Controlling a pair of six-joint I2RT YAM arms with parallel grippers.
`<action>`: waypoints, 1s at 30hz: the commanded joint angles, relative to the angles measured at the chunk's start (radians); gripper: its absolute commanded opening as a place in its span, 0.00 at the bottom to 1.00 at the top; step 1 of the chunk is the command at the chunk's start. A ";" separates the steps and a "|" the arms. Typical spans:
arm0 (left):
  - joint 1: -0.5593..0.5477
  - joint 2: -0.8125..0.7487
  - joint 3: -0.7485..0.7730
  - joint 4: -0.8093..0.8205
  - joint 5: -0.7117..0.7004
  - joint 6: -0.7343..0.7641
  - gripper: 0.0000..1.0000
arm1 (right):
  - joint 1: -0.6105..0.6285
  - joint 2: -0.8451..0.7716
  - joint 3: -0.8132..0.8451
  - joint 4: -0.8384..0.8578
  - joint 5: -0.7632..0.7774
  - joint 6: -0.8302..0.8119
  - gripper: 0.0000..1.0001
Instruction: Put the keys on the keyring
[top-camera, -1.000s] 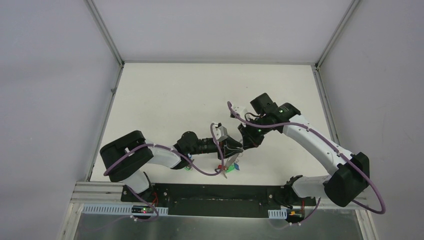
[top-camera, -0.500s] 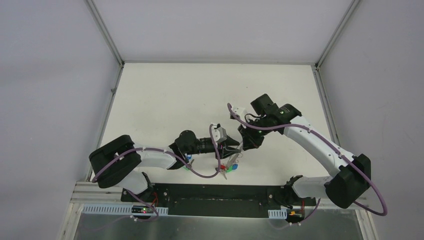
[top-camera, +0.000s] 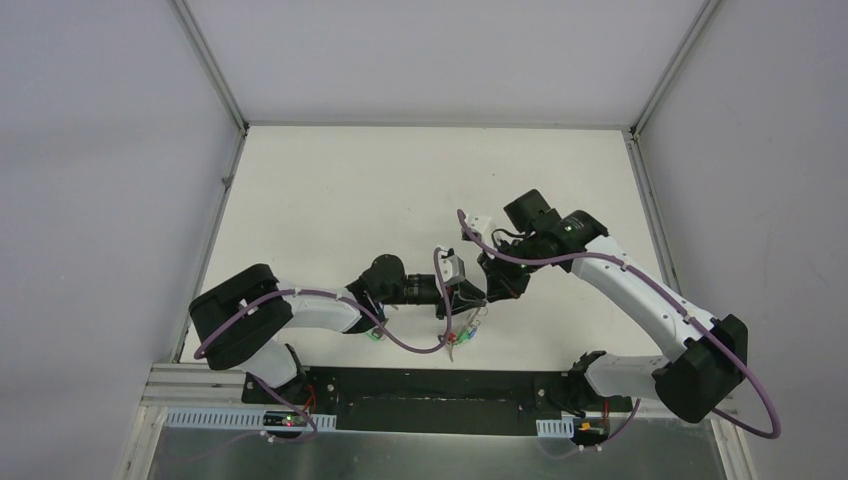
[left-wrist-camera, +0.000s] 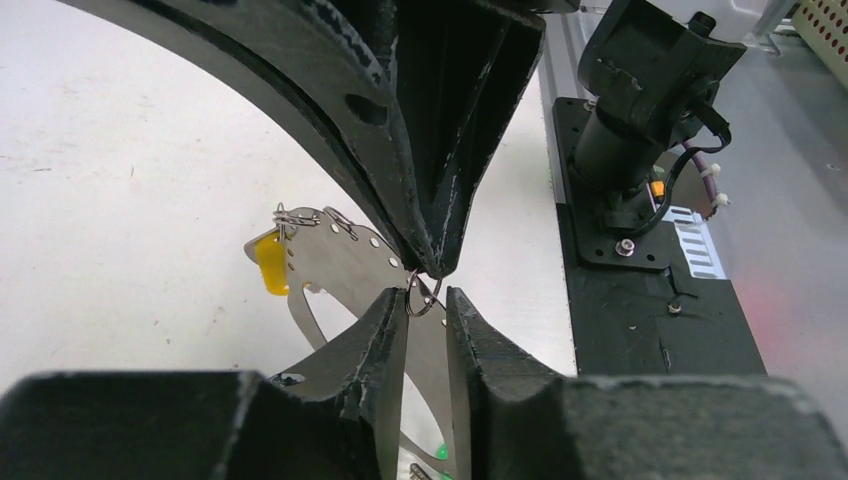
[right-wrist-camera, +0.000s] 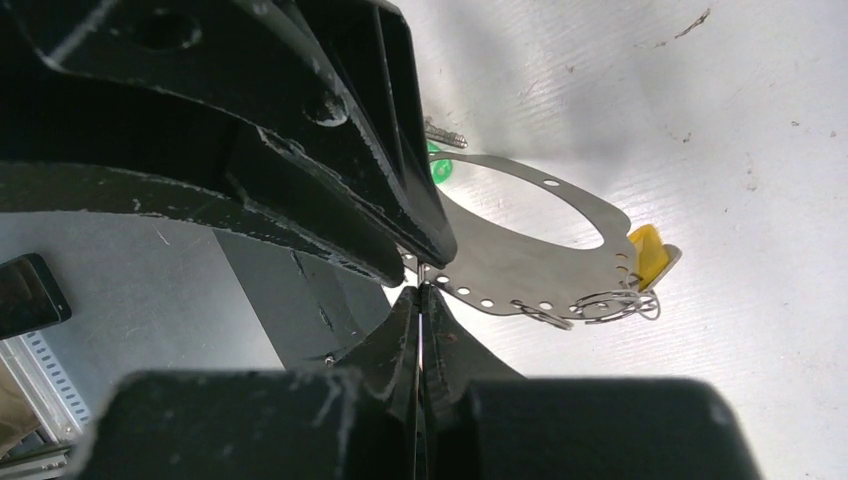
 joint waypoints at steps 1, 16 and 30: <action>0.013 0.016 0.043 0.056 0.044 -0.019 0.18 | 0.008 -0.027 0.013 0.013 -0.027 -0.025 0.00; 0.021 0.001 0.031 0.065 -0.006 -0.080 0.00 | 0.008 -0.056 0.001 0.067 0.005 -0.018 0.00; 0.023 -0.066 -0.064 0.305 -0.123 -0.130 0.00 | -0.006 -0.529 -0.335 0.612 0.125 0.220 0.67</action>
